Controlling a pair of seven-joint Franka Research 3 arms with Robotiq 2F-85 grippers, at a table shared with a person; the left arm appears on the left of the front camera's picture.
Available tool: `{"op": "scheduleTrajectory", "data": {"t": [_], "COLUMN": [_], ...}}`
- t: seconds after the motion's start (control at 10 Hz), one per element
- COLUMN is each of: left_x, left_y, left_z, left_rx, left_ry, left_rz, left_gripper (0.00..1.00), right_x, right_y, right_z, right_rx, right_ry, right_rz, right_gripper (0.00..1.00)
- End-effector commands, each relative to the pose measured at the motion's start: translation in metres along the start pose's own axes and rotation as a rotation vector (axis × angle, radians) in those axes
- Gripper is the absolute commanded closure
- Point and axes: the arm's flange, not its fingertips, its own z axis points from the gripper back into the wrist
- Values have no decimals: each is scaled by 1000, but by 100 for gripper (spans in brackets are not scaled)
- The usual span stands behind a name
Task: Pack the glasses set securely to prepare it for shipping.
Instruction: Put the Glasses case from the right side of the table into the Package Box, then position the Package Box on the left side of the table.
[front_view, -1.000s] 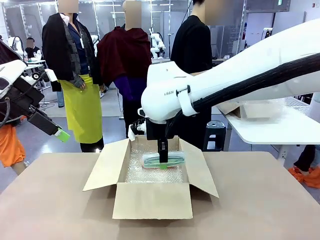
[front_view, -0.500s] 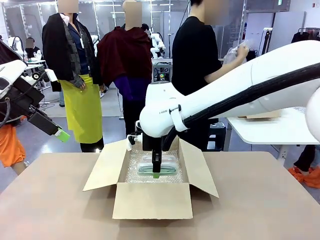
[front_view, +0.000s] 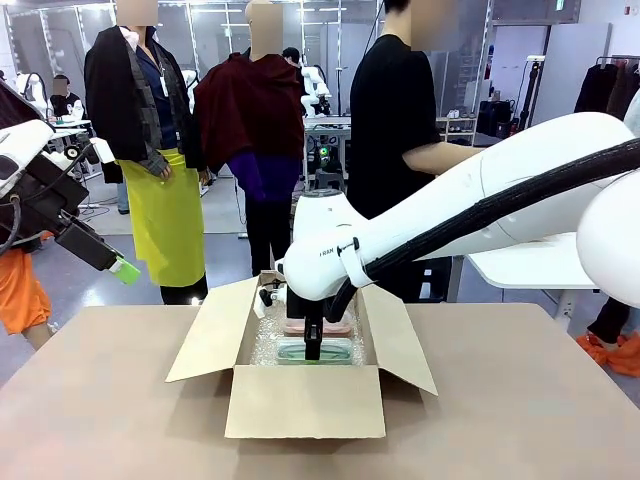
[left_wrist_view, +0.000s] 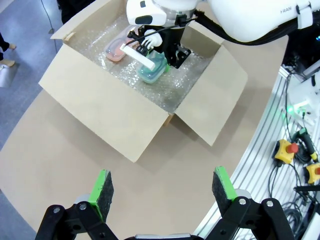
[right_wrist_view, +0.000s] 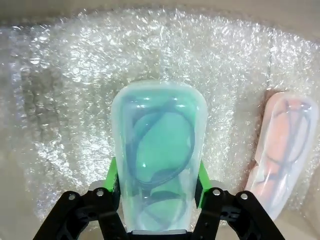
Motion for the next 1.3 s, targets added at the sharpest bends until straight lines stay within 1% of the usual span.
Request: {"op": "scheduleTrajectory", "data": {"t": [0.0, 0.1, 0.4, 0.5, 0.6, 1.2], "left_x": [-1, -1, -1, -1, -1, -1], "left_y": [0, 0, 0, 0, 0, 0], "left_z": [2, 2, 2, 2, 2, 2], "left_rx": [-20, -20, -20, -20, -20, -20], "left_ry": [-12, -12, -12, -12, -12, -12], "left_rz": [-9, -9, -9, -9, -9, -9], "left_gripper": [0, 0, 0, 0, 0, 0], "right_x": [3, 3, 1, -4, -1, -1], "right_y": [-4, -5, -3, -4, -8, -8], "right_z": [2, 3, 10, 13, 7, 7], "right_rx": [-24, -28, -43, -67, -20, -20], "right_ry": [27, 27, 31, 52, 4, 4], "right_rz": [-36, -40, -43, -56, -21, -21], "right_gripper": [10, 0, 0, 0, 0, 0]}}
